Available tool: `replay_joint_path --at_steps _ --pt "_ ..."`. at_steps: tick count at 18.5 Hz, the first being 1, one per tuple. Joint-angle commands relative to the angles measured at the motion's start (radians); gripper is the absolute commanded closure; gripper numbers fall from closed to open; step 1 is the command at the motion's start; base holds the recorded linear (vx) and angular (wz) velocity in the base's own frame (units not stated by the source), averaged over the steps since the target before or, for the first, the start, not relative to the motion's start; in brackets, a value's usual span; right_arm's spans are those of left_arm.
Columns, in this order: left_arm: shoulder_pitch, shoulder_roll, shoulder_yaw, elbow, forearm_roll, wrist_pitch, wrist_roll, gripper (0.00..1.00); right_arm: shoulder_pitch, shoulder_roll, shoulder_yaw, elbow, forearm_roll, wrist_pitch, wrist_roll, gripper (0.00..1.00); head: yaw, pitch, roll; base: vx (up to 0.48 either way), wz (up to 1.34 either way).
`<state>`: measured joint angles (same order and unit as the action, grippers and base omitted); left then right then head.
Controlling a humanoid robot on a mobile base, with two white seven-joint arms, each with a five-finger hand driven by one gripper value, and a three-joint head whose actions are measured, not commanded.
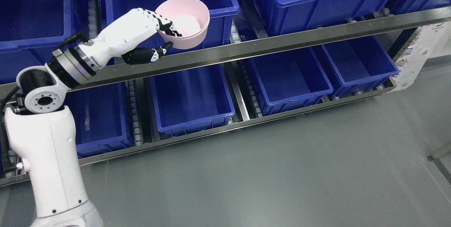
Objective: Stack pink IKEA bowls on left shelf middle
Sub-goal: 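Carry the stacked bowls in the left hand while turning to the bin shelf, then move the held bowls over the middle blue bin with the left hand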
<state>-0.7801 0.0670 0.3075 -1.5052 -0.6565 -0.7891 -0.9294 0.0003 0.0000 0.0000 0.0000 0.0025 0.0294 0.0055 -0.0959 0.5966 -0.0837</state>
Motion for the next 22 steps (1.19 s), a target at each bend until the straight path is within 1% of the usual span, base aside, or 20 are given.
replay_joint_path --at_steps 1,3,4,6,8,12,18,20,22 --pt "-0.177 0.045 -0.004 0.221 -0.074 0.004 0.009 0.96 0.029 -0.017 -0.012 -0.034 -0.002 0.006 0.001 0.00 0.0000 0.000 0.000 0.005 0.02" --pt "-0.228 0.095 -0.004 0.284 -0.074 0.004 0.030 0.96 0.029 -0.017 -0.011 -0.034 -0.002 0.004 0.001 0.00 0.0000 0.000 0.000 0.001 0.11" --pt "-0.276 0.115 -0.005 0.333 -0.075 0.004 0.043 0.96 0.029 -0.017 -0.011 -0.034 -0.002 0.006 0.001 0.00 0.0000 0.000 0.000 0.019 0.10" --pt "-0.353 0.141 -0.005 0.408 -0.083 0.004 0.047 0.96 0.029 -0.017 -0.011 -0.034 -0.002 0.006 0.001 0.00 0.0000 0.000 0.000 0.025 0.11" --pt "-0.407 0.165 -0.007 0.489 -0.123 0.004 0.073 0.96 0.029 -0.017 -0.011 -0.034 -0.002 0.006 0.001 0.00 0.0000 0.000 0.000 0.031 0.12" --pt "-0.415 0.158 -0.091 0.588 -0.155 0.004 0.145 0.96 0.029 -0.017 -0.011 -0.034 -0.002 0.004 0.001 0.00 0.0000 0.000 0.000 0.041 0.11" --pt "-0.412 0.129 -0.123 0.605 -0.155 0.011 0.161 0.95 0.029 -0.017 -0.011 -0.034 -0.002 0.004 0.001 0.00 0.0000 0.000 0.000 0.048 0.02" --pt "-0.407 0.129 -0.157 0.617 -0.155 0.011 0.176 0.95 0.029 -0.017 -0.011 -0.034 -0.002 0.006 0.001 0.00 0.0000 0.000 0.000 0.052 -0.04" --pt "-0.401 0.132 -0.160 0.617 -0.155 0.013 0.178 0.95 0.029 -0.017 -0.011 -0.034 -0.002 0.004 0.001 0.00 0.0000 0.000 0.000 0.066 -0.02"
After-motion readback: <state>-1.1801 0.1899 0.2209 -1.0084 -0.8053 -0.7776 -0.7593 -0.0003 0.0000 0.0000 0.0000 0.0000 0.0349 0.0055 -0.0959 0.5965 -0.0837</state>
